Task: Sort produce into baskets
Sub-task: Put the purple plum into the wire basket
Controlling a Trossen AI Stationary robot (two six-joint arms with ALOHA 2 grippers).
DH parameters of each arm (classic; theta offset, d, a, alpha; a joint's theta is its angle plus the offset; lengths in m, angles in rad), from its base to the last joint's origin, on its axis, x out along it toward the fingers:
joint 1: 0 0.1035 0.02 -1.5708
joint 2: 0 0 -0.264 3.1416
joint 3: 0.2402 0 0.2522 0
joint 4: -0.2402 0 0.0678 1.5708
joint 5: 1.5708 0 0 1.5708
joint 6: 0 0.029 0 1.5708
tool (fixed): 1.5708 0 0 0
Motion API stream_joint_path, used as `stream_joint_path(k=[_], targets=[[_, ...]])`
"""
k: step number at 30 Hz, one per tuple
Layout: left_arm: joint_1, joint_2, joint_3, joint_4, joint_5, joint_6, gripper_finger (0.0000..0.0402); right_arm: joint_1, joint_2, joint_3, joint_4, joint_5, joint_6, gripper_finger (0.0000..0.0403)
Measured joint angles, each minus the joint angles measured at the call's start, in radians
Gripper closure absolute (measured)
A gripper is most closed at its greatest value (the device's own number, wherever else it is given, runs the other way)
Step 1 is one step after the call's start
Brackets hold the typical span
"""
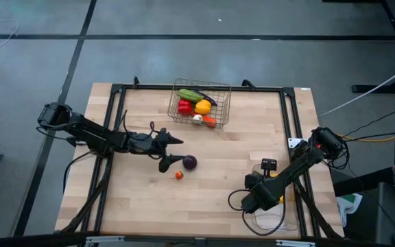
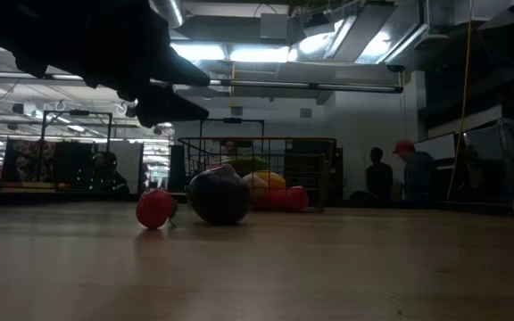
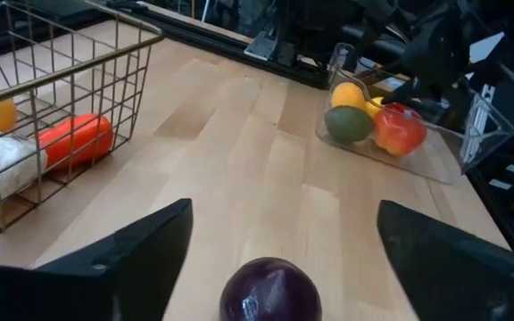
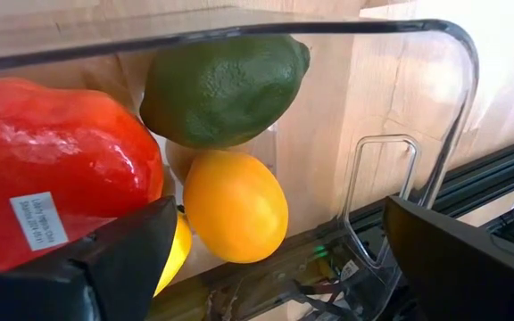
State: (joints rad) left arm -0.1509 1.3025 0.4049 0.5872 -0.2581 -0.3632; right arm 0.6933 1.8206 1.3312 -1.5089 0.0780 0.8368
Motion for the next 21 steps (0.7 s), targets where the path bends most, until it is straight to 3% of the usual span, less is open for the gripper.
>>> stream_joint_path(k=[5,17,21], targets=[[0.0,0.0,0.0,0.022,0.003,-0.017,0.0006,0.0,0.0,0.0,0.0,0.0,0.0,0.001],[-0.018,0.023,0.158,0.052,0.003,-0.031,0.0011,0.0,0.0,0.0,0.001,-0.001,0.0,0.001],[-0.041,0.041,0.182,0.043,0.002,0.028,0.0011,0.0,0.001,0.0,0.012,-0.01,0.0,0.001]])
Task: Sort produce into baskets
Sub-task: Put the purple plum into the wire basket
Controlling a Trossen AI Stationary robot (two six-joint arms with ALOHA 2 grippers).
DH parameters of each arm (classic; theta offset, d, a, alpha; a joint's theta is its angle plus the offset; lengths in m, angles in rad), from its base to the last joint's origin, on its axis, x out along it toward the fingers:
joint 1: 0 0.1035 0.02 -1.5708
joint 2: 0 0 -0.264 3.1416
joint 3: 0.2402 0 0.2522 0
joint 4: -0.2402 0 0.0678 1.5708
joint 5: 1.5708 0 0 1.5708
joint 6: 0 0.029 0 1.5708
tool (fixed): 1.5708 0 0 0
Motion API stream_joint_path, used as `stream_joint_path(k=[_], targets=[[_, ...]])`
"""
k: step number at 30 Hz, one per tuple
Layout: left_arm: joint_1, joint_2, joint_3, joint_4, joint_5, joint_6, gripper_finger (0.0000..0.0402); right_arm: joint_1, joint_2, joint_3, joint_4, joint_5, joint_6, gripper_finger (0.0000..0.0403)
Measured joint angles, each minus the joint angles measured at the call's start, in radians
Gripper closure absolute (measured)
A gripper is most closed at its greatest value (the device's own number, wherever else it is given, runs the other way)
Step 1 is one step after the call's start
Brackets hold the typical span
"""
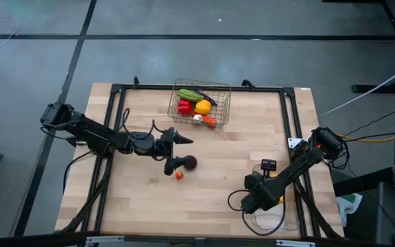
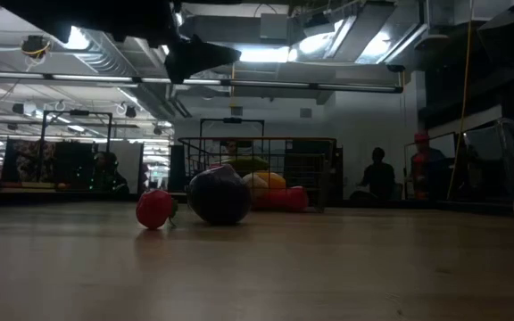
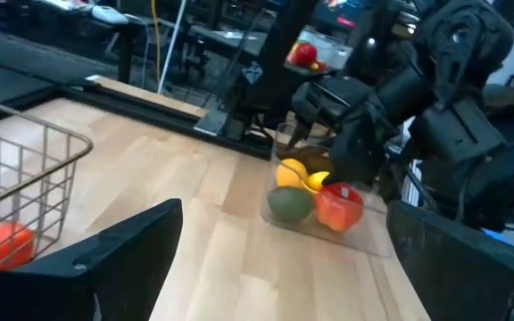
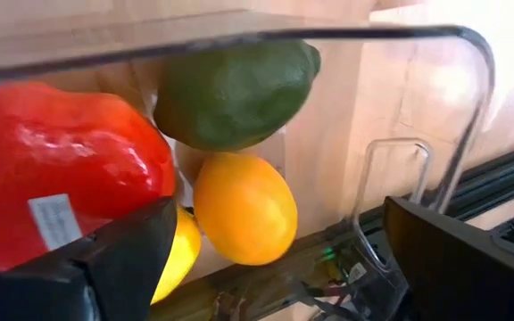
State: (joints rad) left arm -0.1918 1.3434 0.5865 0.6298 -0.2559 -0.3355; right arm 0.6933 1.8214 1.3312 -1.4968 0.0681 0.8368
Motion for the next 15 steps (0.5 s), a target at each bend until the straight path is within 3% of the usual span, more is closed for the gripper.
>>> stream_joint_path(k=[8,15], targets=[[-0.034,0.079,0.105,-0.083,-0.002,0.1,0.0011,0.0,0.0,0.0,0.028,0.0,0.0,0.001],[-0.028,0.181,0.332,-0.576,-0.003,0.125,0.0011,0.0,0.0,0.0,0.033,-0.001,0.0,0.001]])
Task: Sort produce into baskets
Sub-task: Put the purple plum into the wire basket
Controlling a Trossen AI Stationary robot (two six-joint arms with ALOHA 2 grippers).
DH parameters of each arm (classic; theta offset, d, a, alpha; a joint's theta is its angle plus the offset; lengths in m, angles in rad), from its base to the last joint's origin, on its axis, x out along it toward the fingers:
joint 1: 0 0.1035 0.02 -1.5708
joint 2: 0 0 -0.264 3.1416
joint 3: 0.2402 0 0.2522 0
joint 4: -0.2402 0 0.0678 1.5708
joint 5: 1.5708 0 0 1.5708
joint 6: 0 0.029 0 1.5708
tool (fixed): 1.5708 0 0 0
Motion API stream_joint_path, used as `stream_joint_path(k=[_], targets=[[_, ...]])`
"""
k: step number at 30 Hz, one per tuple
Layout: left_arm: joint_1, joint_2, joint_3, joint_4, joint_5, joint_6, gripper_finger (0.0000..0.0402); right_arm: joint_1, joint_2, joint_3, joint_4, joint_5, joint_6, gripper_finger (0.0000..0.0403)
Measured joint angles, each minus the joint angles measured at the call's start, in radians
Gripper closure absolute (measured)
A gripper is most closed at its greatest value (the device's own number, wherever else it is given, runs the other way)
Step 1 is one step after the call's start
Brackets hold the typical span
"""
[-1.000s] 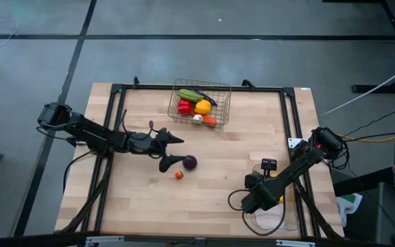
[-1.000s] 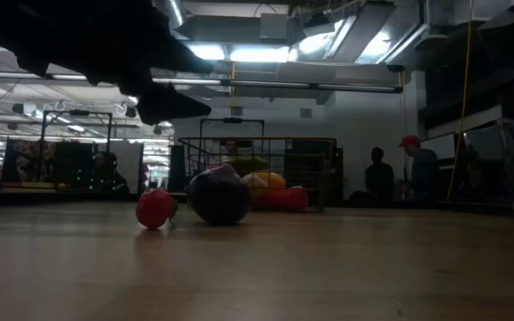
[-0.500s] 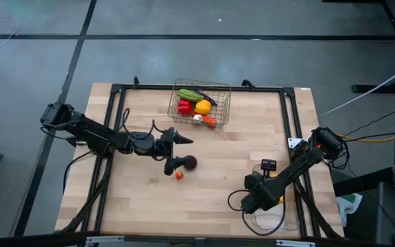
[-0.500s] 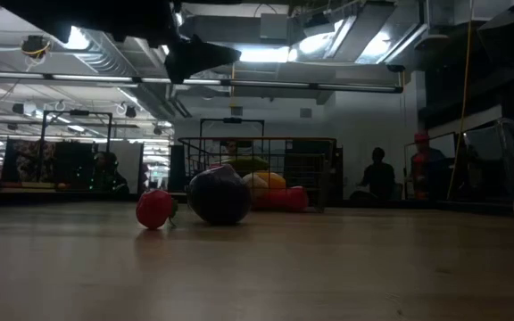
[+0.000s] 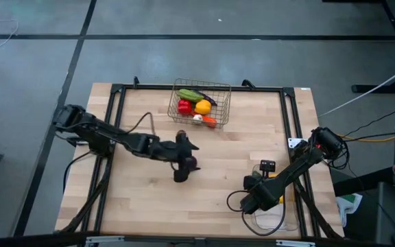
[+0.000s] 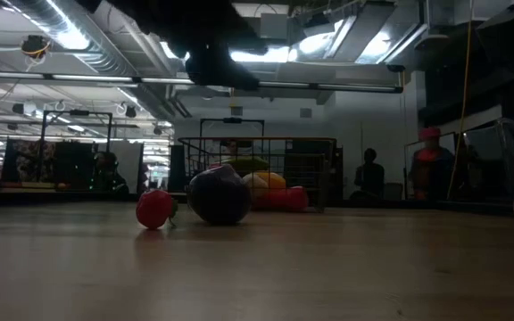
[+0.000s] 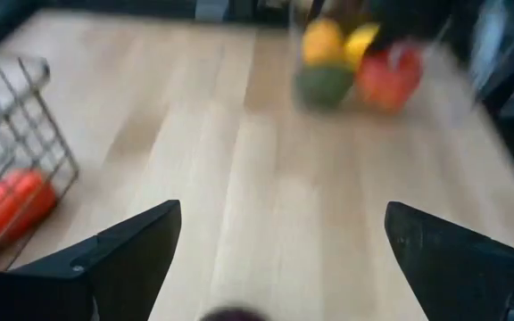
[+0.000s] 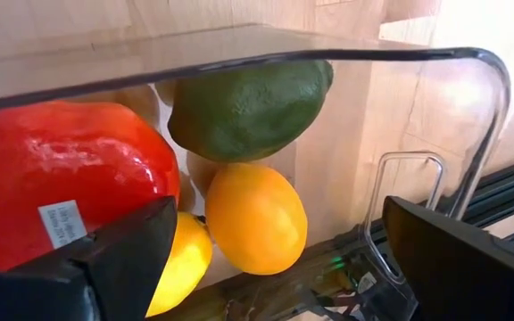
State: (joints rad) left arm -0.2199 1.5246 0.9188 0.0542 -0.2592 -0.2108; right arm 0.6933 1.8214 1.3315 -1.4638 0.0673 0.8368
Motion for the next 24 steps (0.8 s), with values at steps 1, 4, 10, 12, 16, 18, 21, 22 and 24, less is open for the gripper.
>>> stream_joint_path(k=[1,4,10,12,16,18,21,22,24], targets=[[0.001,0.012,0.028,-0.066,0.0,-0.002,0.0011,0.0,0.0,0.0,0.001,0.0,0.0,0.001],[0.005,0.047,0.085,-0.242,0.0,-0.004,0.0011,0.0,0.0,0.0,0.001,0.0,0.0,0.001],[0.019,0.092,0.109,-0.377,0.002,-0.046,0.0011,0.0,0.0,0.001,0.001,0.0,0.0,0.001],[0.026,0.108,0.109,-0.38,0.003,-0.059,0.0011,0.0,0.0,0.001,0.002,0.0,0.0,0.001],[0.037,0.156,0.109,-0.379,0.005,-0.067,0.0011,0.0,0.0,0.001,0.002,-0.001,0.0,0.001],[0.041,0.184,0.109,-0.381,0.011,-0.068,0.0011,0.0,0.0,0.001,0.004,-0.001,0.0,0.001],[0.046,0.215,0.109,-0.376,0.032,-0.07,0.0011,0.0,0.0,0.001,0.004,-0.001,0.0,0.001],[0.047,0.225,0.109,-0.373,0.039,-0.071,0.0011,0.0,0.0,0.001,0.005,-0.001,0.0,0.001],[0.046,0.244,0.109,-0.378,0.041,-0.071,0.0011,0.0,0.0,0.001,0.005,-0.001,0.0,0.001]])
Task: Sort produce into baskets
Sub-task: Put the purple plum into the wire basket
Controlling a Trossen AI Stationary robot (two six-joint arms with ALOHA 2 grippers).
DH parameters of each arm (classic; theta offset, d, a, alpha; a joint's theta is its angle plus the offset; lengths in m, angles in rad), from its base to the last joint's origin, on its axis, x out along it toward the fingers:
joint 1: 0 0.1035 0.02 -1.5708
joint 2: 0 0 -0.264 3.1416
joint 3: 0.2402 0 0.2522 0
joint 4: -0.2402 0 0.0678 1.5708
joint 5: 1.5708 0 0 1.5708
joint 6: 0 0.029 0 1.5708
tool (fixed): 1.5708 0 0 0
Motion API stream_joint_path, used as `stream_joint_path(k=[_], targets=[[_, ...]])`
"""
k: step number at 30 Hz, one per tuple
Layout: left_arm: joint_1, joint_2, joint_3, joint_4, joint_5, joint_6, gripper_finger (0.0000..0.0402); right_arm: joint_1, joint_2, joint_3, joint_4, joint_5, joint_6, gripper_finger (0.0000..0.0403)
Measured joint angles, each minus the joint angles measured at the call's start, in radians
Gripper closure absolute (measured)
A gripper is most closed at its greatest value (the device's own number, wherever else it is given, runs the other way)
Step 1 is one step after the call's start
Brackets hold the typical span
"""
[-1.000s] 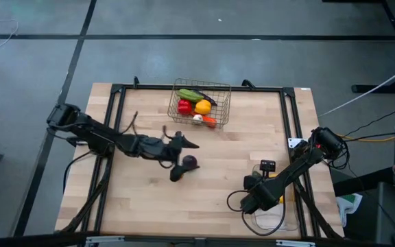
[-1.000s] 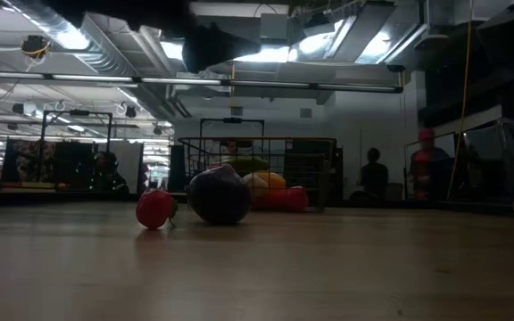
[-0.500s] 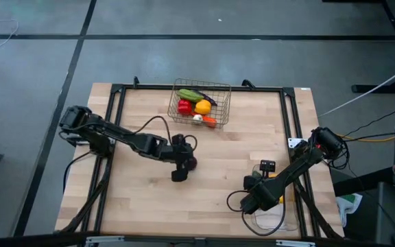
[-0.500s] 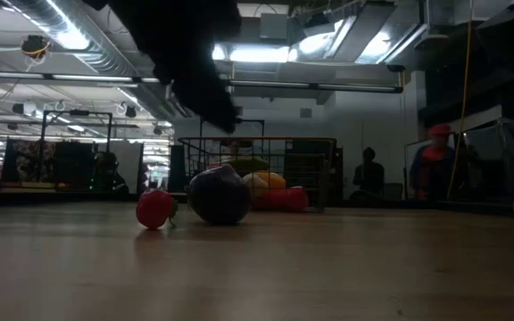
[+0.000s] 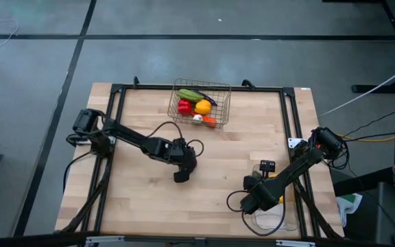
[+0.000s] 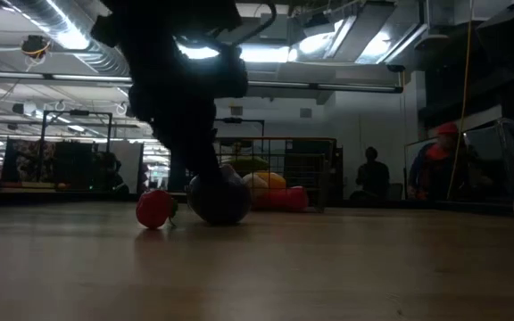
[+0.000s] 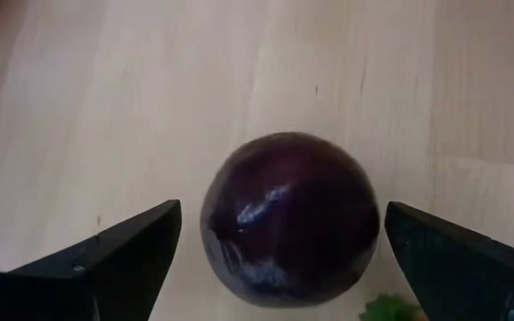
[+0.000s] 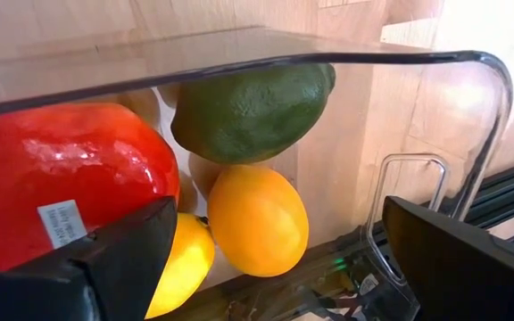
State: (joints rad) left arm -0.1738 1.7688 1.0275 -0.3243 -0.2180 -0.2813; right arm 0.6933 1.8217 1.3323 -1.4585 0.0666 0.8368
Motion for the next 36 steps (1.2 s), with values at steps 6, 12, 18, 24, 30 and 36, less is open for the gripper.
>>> stream_joint_path(k=[6,12,18,24,30,36], targets=[[0.0,0.038,0.0,0.017,0.0,0.0,0.0011,0.0,0.0,0.0,0.002,0.0,0.0,0.001],[0.006,0.059,0.0,0.025,-0.001,0.003,0.0012,0.0,0.0,0.0,0.003,0.0,0.0,0.001],[0.022,0.058,0.0,0.028,-0.009,0.006,0.005,0.0,0.0,0.0,0.007,0.0,0.0,0.001],[0.033,0.058,0.0,0.029,-0.011,-0.001,0.009,0.0,0.0,0.0,0.022,0.0,0.0,0.001],[0.033,0.058,0.009,0.021,-0.011,-0.009,0.0091,0.0,0.0,0.0,0.022,0.0,0.0,0.001],[0.048,0.058,0.085,0.017,-0.01,0.02,0.009,0.0,0.0,0.0,0.022,0.0,0.0,0.001]])
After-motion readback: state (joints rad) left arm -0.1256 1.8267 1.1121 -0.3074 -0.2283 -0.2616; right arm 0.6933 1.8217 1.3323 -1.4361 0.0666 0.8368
